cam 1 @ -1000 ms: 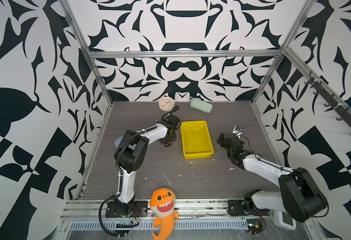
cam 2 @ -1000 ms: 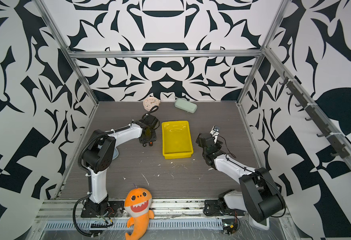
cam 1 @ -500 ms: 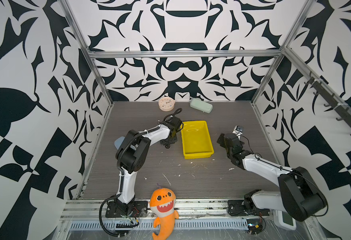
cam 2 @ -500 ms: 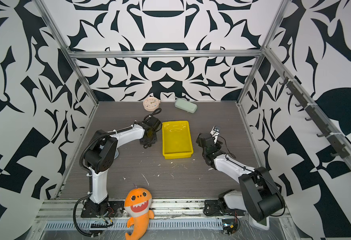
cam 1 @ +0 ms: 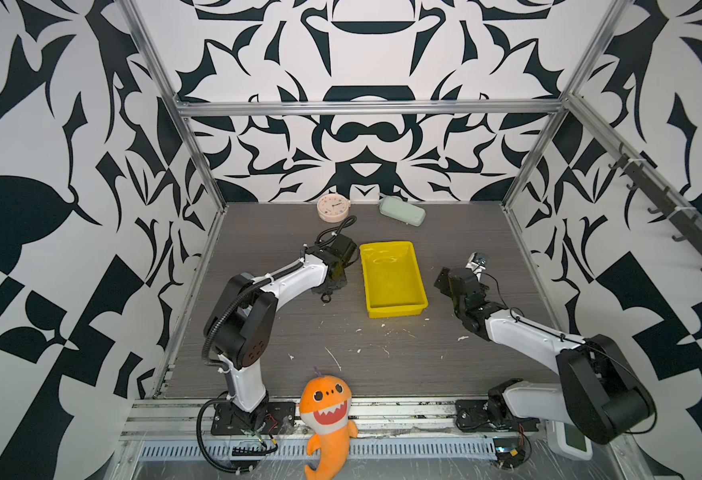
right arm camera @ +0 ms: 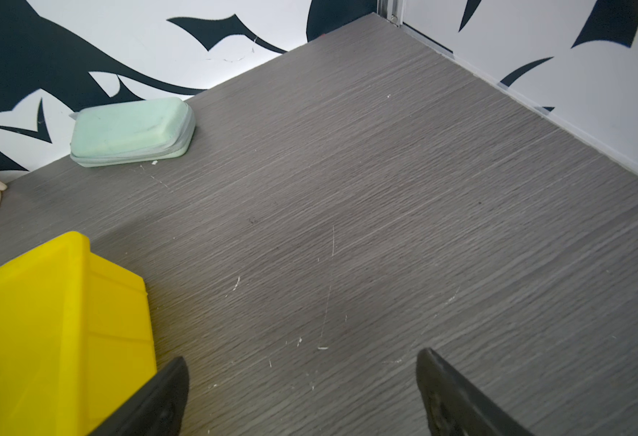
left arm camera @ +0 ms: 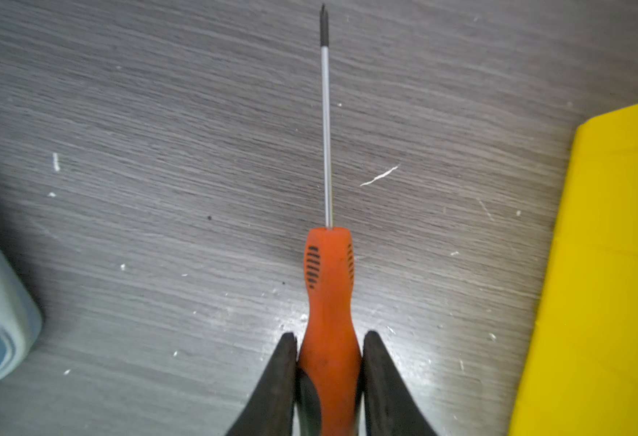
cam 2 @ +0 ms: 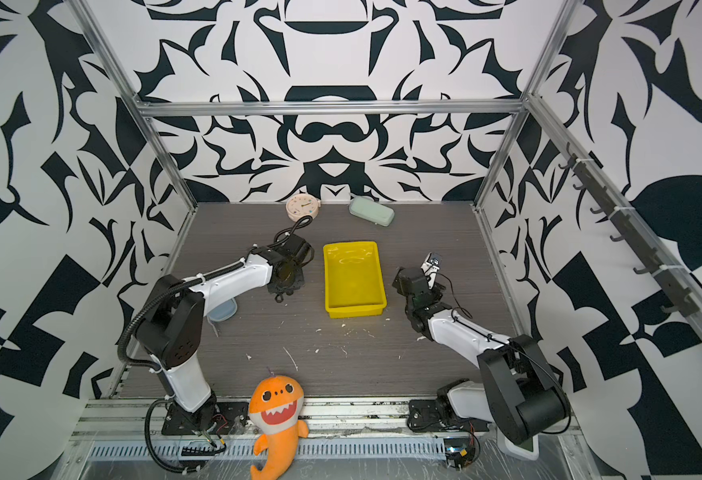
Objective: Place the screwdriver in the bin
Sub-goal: 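Lift the screwdriver with the left gripper and carry it over the yellow bin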
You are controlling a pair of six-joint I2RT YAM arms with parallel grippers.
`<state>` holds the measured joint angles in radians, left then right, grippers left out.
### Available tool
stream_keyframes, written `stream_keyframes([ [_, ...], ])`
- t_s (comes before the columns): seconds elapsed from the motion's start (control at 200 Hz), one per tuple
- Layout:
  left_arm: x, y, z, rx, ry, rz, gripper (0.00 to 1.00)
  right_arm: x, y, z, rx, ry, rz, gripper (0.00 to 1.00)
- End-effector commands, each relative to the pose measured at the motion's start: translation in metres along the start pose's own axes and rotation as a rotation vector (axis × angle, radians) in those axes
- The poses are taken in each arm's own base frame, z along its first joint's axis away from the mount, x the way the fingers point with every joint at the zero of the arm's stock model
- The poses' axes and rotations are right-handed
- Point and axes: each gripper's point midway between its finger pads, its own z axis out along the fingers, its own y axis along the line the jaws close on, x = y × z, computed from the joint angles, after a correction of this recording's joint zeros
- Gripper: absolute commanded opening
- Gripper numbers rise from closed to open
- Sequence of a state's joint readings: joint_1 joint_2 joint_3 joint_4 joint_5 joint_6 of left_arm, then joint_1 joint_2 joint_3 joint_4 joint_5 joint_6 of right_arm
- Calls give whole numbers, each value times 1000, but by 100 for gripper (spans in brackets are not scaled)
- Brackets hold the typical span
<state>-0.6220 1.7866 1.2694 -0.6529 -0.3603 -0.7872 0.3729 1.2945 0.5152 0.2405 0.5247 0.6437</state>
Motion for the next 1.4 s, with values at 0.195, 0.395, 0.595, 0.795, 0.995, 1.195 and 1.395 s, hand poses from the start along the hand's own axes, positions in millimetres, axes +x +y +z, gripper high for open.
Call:
stream_keyframes([
  [0.195,-6,-35,-74,98,-167,10,24,-12,-2,-4,9,-48,47,96],
  [0.395,-12,-90,-84,230,-166,10,23,-14,-5,-4,24,-60,53,95],
  [0.595,3,-140,-75,290,-135,55,25,-16,-7,-5,34,-69,61,95],
  [0.795,23,-160,-53,288,-70,61,25,-15,-10,-4,50,-76,67,95],
  [0.995,31,-163,-41,266,-55,72,25,-15,-9,-3,52,-71,65,95],
  [1.195,35,-166,-31,256,-41,82,26,-17,-11,-5,53,-86,68,94],
  [1.395,33,-168,-31,244,-40,102,28,-15,-9,-2,56,-74,61,94],
])
